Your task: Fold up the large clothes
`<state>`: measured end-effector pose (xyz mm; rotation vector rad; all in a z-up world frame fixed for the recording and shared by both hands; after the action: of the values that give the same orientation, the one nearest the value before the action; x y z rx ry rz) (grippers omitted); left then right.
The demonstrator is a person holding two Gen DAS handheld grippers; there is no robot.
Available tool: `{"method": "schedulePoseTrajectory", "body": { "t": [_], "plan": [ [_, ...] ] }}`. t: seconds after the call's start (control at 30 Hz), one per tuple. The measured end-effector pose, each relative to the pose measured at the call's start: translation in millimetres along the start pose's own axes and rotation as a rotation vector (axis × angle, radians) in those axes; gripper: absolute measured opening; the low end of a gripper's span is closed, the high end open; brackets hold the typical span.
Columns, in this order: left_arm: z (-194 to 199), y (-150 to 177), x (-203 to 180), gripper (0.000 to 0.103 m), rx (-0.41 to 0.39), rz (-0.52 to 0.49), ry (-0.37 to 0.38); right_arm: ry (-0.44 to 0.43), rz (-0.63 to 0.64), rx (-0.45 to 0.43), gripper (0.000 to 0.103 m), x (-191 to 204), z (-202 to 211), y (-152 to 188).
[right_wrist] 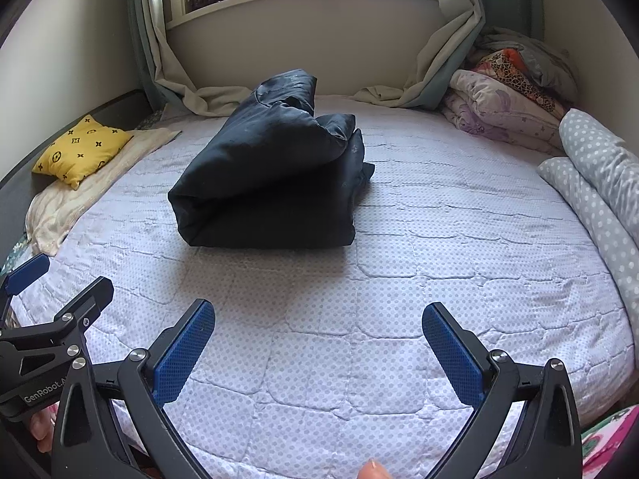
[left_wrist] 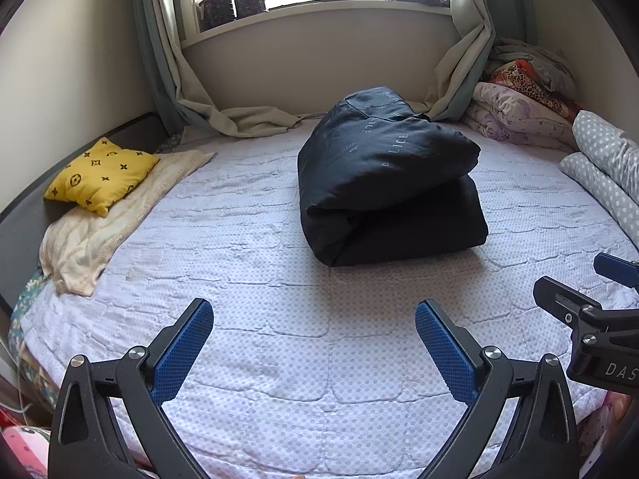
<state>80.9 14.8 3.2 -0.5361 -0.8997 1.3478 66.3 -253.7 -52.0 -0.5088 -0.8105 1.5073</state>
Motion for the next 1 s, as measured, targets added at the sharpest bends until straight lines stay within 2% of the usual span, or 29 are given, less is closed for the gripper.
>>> {"method": "schedulePoseTrajectory", "body": {
  "t": [1.0],
  "plan": [
    [0.0,0.0,0.8,0.103,-0.005,-0.007,-0.018,-0.025,-0.021,0.006,0.103,-1.9,-0.5,2.1]
  ]
}}
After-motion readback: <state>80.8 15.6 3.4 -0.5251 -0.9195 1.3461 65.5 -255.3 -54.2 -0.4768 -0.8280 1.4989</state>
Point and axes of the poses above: each gripper's, at about its wrist camera, not at the fingertips, and z roughly against the way its jaws point, x to its left, y to its underside, the point moved 5 cm from there along -z, roughly the way its jaws point, and after that the axes turned 10 degrees about -y, right-handed, at the moved point
